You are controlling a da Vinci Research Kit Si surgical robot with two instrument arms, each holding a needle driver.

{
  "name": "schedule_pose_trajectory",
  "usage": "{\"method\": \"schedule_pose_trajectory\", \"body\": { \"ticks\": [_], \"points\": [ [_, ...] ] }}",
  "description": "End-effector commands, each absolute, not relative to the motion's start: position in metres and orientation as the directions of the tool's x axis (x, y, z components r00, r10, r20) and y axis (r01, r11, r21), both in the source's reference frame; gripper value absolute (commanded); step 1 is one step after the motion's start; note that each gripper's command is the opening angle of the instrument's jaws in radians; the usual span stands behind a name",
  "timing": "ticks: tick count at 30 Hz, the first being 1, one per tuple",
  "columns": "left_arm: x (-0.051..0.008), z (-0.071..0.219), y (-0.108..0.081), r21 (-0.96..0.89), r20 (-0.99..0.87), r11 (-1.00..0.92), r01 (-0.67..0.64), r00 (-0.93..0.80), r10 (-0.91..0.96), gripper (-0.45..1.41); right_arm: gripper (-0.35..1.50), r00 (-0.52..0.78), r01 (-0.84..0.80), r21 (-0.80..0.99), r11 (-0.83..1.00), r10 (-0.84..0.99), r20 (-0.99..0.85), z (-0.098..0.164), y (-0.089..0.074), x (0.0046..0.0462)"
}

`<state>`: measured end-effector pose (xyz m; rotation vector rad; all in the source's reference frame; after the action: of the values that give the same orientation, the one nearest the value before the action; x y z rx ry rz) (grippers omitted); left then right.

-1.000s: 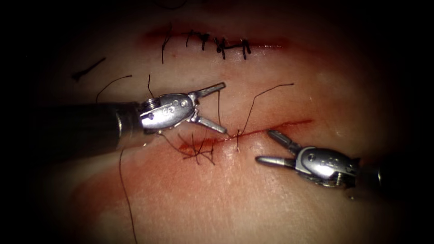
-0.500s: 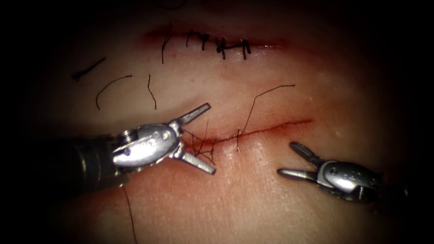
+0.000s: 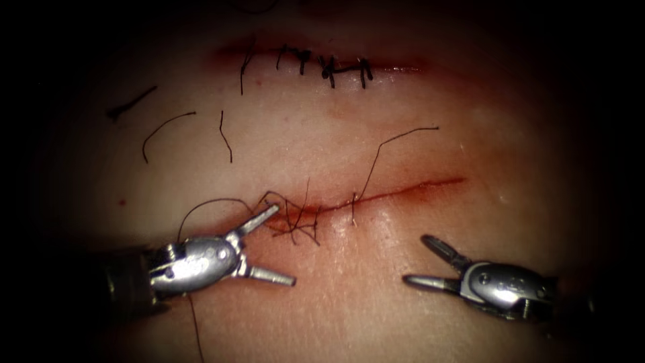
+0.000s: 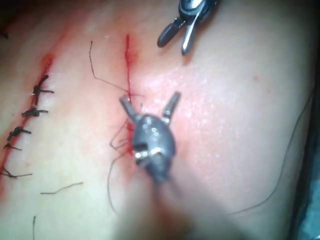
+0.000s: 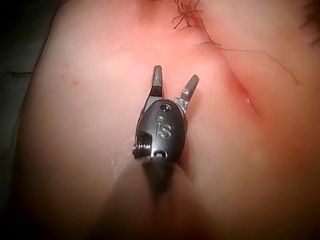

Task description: Wound Closure

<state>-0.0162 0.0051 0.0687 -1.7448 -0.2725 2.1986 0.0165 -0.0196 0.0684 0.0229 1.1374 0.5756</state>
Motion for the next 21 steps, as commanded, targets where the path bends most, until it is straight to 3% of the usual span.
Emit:
{"method": "schedule_pose_trajectory", "body": {
  "ticks": [1, 11, 21],
  "points": [
    [-0.0167, 0.069, 0.0046, -0.348, -0.912, -0.931, -0.107, -0.189, 0.363, 0.93, 1.26, 0.304, -0.388, 0.295, 0.873, 0.423, -0.854, 0.0681, -0.0196, 0.0173],
    [-0.0162, 0.0666, 0.0085, -0.389, -0.92, -0.909, 0.152, -0.113, 0.375, 0.91, 1.16, 0.453, -0.149, 0.19, 0.97, 0.238, -0.859, 0.0623, -0.0142, 0.0176],
    [-0.0157, 0.066, 0.0104, -0.428, -0.894, -0.895, 0.125, -0.2, 0.4, 0.96, 1.19, 0.505, -0.079, 0.194, 0.978, 0.207, -0.838, 0.0598, -0.0112, 0.0175]
  ]
}}
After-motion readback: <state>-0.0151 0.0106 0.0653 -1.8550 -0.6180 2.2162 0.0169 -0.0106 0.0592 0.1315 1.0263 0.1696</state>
